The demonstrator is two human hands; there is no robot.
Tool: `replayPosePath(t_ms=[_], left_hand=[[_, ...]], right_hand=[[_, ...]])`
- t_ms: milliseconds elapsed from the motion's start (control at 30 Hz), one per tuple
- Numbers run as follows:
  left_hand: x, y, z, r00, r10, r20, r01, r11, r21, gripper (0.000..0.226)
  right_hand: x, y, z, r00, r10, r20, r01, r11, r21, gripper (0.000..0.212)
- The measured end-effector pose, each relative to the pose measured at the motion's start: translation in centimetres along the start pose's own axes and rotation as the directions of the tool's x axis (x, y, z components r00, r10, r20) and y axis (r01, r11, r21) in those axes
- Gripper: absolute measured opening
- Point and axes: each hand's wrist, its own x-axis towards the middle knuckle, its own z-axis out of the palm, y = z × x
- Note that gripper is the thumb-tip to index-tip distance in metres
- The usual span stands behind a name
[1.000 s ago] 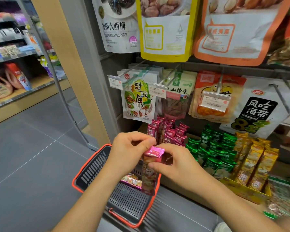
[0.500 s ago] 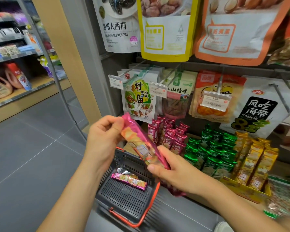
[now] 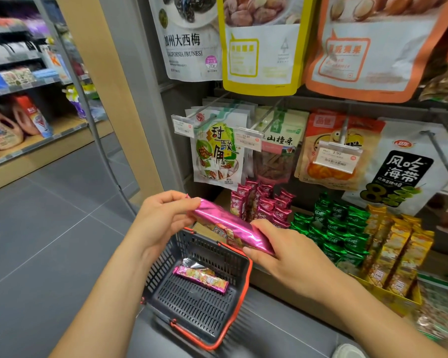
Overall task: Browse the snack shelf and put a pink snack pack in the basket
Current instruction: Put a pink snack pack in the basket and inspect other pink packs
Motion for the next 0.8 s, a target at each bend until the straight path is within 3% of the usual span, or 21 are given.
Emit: replayPosePath(t_ms=[133, 300, 400, 467, 567, 667, 800], left_hand=[[0.5, -0.4, 0.1, 0.994, -0.088, -0.068, 0.075, 0.983, -0.165, 0.002], [1.3, -1.2, 0.1, 0.97, -0.156, -0.187, 0.103, 0.959, -0.264, 0.004], [2.0, -1.7, -0.2, 0.954, -0.148, -0.262, 0.081, 0.965, -0.25, 0.004], [2.2, -2.0, 0.1, 0.952, -0.119, -0.284, 0.08, 0.986, -0.146, 0.006], [2.0, -2.4, 0.9, 0.975, -0.058, -0.214, 0.062, 0.998, 0.013, 0.006], [1.5, -2.0, 1.5, 0.998, -0.021, -0.056, 0.029, 0.991, 0.129, 0.015], [0.8, -1.4, 2.1, 0.987, -0.055, 0.154, 0.028, 0.985, 0.17, 0.035]], right_hand=[[0.2, 0.5, -0.8, 1.0, -0.011, 0.027, 0.009, 0.996, 0.085, 0.038], [0.2, 1.4, -2.2, 0.999, 0.003, 0.051, -0.013, 0.979, 0.202, 0.037], [-0.2, 1.9, -3.5, 0.997, 0.079, -0.023, -0.067, 0.942, 0.328, 0.044], [-0.6, 2.0, -3.8, 0.984, 0.144, -0.102, -0.09, 0.907, 0.412, 0.045], [-0.9, 2.0, -4.0, 0.952, 0.246, -0.18, -0.113, 0.833, 0.542, 0.035], [-1.1, 2.1, -4.6, 0.923, 0.318, -0.216, -0.102, 0.744, 0.66, 0.027], [-1.3, 2.6, -5.7, 0.871, 0.45, -0.197, -0.091, 0.542, 0.835, 0.024]])
